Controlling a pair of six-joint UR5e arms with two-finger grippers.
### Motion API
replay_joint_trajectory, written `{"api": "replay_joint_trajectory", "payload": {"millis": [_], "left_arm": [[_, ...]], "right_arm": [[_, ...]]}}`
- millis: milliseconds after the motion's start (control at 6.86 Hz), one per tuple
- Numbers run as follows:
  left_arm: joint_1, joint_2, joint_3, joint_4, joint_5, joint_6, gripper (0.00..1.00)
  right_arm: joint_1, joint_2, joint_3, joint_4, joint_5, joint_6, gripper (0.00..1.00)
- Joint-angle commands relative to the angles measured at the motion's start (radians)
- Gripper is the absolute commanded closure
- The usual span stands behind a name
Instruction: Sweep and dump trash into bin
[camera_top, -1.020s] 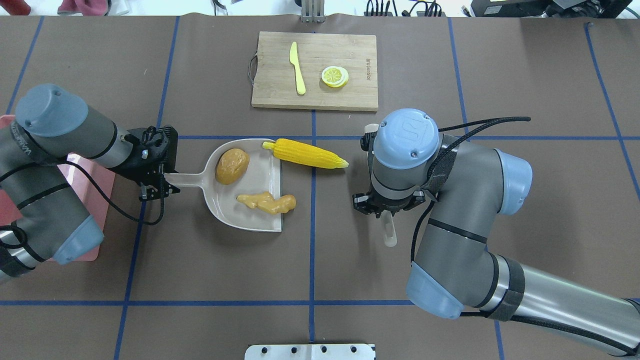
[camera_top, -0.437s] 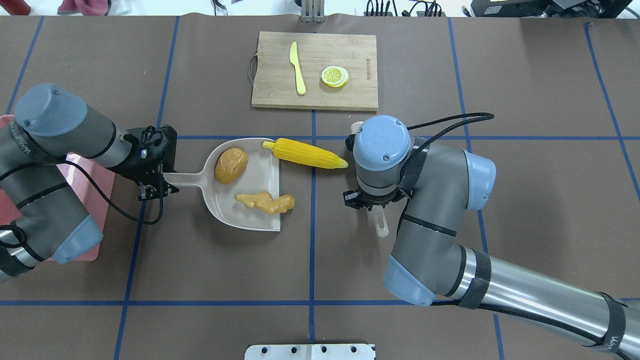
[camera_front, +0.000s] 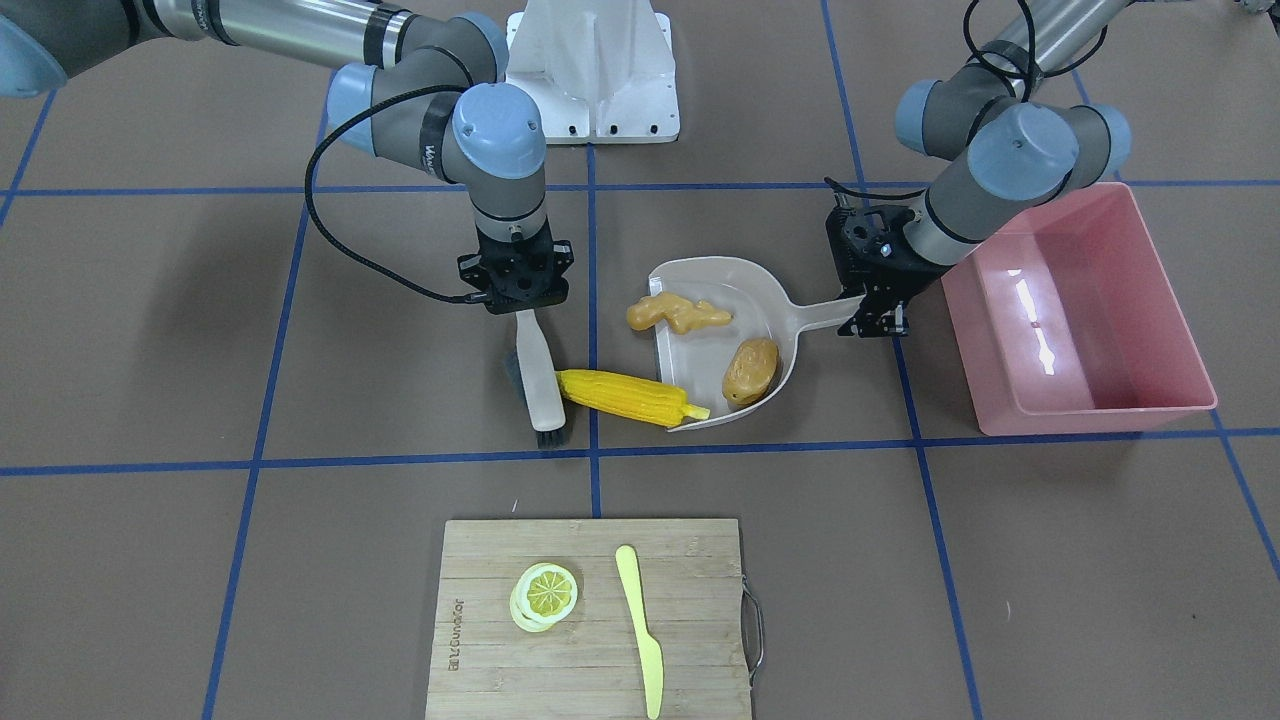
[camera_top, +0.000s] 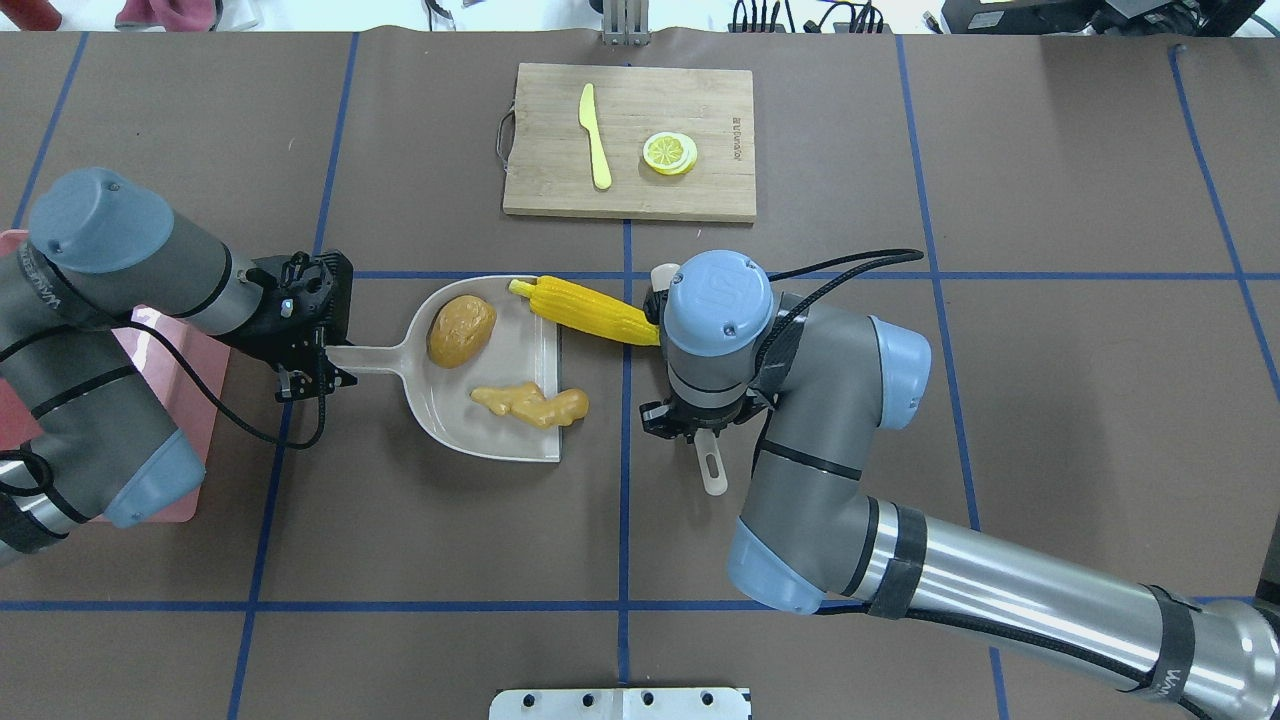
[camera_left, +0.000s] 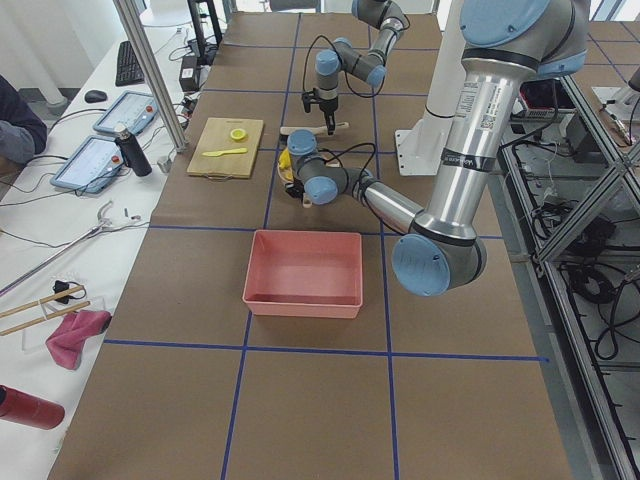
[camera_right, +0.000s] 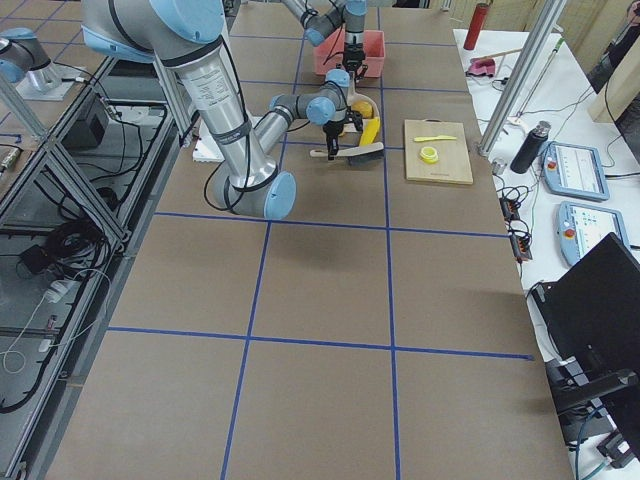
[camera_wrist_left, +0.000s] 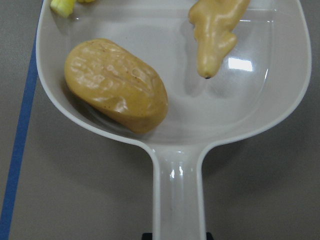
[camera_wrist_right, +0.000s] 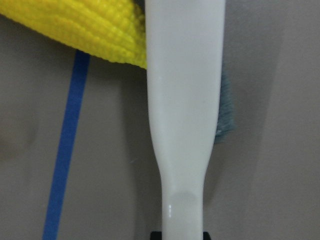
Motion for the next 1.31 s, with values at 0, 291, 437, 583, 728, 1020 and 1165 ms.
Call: {"api": "replay_joint_trajectory", "payload": {"millis": [0, 291, 437, 583, 728, 1020, 1165], "left_arm": [[0.0, 0.002, -0.001, 0.0, 0.0, 0.0, 0.66], [0.0, 0.002, -0.001, -0.002, 0.0, 0.001, 0.66], [-0.003, 0.004, -0.003, -0.003, 0.0, 0.003, 0.66], [-0.003, 0.005, -0.003, -0.003, -0.002, 0.003, 0.66], [-0.002, 0.004, -0.003, -0.003, 0.0, 0.003, 0.66], [-0.003, 0.005, -0.003, -0.003, 0.0, 0.003, 0.66], [-0.002, 0.005, -0.003, -0.003, 0.0, 0.003, 0.66]], "right_arm": [[-0.021, 0.051, -0.019, 0.03, 0.073, 0.017, 1.0], [-0.03, 0.08, -0.019, 0.035, 0.091, 0.051, 1.0], [-0.039, 0.094, -0.019, 0.036, 0.091, 0.074, 1.0], [-0.041, 0.109, -0.017, 0.036, 0.094, 0.085, 1.0], [-0.042, 0.117, -0.017, 0.039, 0.094, 0.091, 1.0], [-0.042, 0.119, -0.019, 0.084, 0.11, 0.093, 1.0], [-0.042, 0.119, -0.02, 0.098, 0.113, 0.093, 1.0]]}}
